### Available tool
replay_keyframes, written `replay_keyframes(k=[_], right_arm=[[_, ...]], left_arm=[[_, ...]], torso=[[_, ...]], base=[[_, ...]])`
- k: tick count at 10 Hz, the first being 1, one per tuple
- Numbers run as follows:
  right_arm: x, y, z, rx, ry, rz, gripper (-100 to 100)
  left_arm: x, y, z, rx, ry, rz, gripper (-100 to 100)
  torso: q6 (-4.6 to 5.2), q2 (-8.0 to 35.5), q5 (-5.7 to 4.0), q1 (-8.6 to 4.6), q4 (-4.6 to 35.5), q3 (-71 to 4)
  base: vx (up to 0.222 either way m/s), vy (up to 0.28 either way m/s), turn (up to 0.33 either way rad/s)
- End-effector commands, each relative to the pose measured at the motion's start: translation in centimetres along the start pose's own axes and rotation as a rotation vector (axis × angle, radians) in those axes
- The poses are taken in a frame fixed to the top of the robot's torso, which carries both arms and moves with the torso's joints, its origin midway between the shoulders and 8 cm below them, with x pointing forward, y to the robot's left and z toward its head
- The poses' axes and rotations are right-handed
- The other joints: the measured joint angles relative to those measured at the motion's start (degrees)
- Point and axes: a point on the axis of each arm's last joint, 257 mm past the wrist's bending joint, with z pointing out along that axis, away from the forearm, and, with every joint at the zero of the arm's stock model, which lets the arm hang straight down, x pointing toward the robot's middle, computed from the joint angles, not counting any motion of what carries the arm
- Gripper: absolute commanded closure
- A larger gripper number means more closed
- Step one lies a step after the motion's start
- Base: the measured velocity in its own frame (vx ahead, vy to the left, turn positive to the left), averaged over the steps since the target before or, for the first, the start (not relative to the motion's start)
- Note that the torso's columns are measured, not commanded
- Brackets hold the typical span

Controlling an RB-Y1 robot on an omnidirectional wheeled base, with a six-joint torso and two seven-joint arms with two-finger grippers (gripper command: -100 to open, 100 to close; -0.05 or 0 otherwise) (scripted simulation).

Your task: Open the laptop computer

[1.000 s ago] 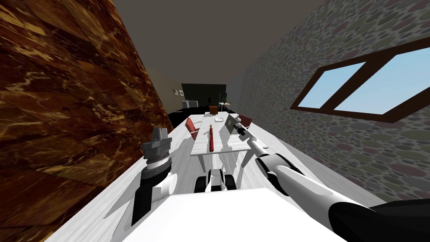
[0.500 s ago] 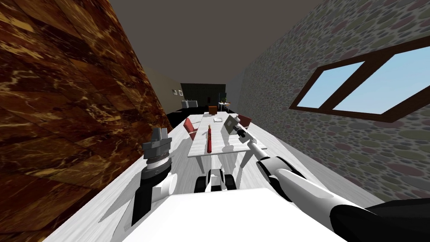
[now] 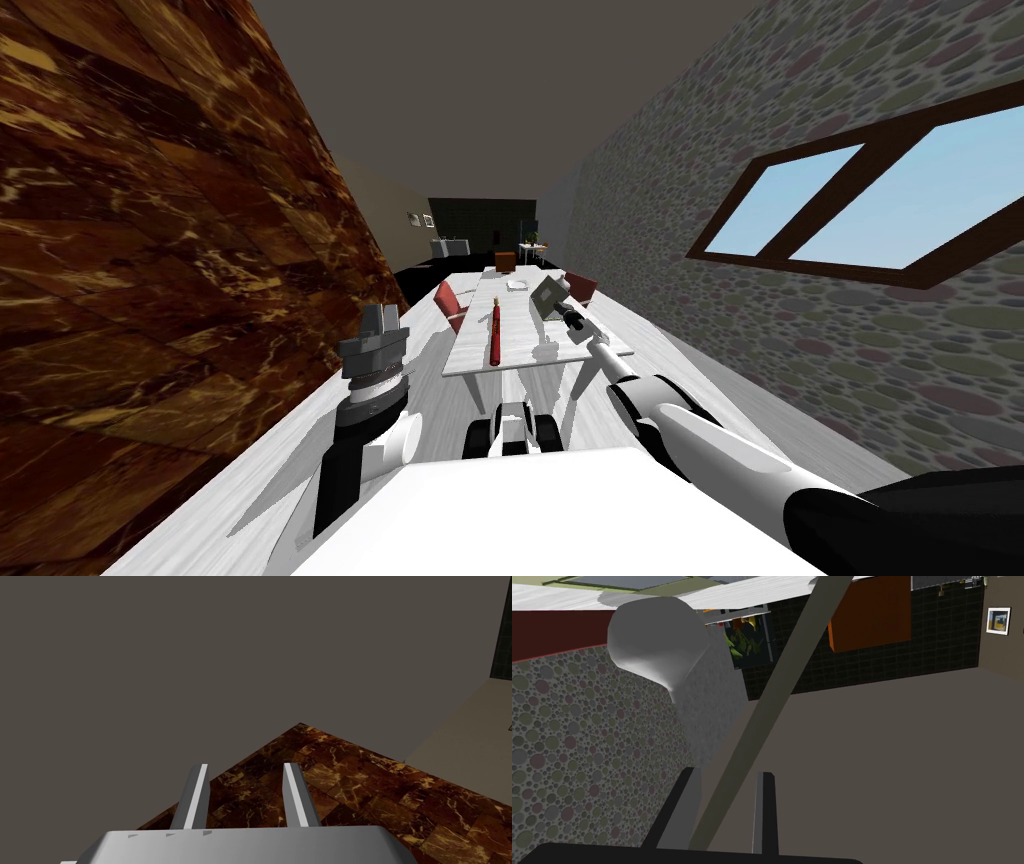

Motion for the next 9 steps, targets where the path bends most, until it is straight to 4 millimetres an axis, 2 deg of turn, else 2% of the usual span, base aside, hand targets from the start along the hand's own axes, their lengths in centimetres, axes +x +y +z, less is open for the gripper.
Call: replay_keyframes(k=[1, 5, 6, 7, 8, 9], right_arm=[[3.4, -0.6, -0.6, 0.007, 0.045, 0.065, 100], [3.4, -0.6, -0.6, 0.007, 0.045, 0.065, 100], [1.9, -0.9, -0.4, 0.006, 0.023, 0.066, 100], [3.9, -0.5, -1.1, -0.008, 0.037, 0.144, 100], [5.0, -0.3, -1.4, -0.014, 0.045, 0.182, 100], [5.0, -0.3, -1.4, -0.014, 0.045, 0.182, 100]], left_arm=[[0.0, 0.0, 0.0, 0.000, 0.000, 0.000, 0], [0.0, 0.0, 0.0, 0.000, 0.000, 0.000, 0], [0.0, 0.0, 0.0, 0.000, 0.000, 0.000, 0], [0.0, 0.0, 0.0, 0.000, 0.000, 0.000, 0], [0.0, 0.0, 0.0, 0.000, 0.000, 0.000, 0], [0.0, 0.0, 0.0, 0.000, 0.000, 0.000, 0]], torso=[[0.00, -0.07, 0.00, -0.02, -0.01, -0.04], [-0.01, 0.10, 0.09, 0.16, 0.11, 0.07], [-0.07, 0.13, 0.13, 0.22, 0.18, 0.09], [0.03, 0.23, 0.26, 0.19, 0.40, 0.16], [0.05, 0.24, 0.18, 0.06, 0.35, 0.18], [0.05, 0.21, 0.07, -0.06, 0.25, 0.15]], base=[[0.019, -0.043, 0.001], [0.007, -0.012, -0.006], [-0.010, -0.003, -0.030], [0.029, -0.049, -0.033], [0.059, -0.087, 0.008], [0.034, -0.057, 0.003]])
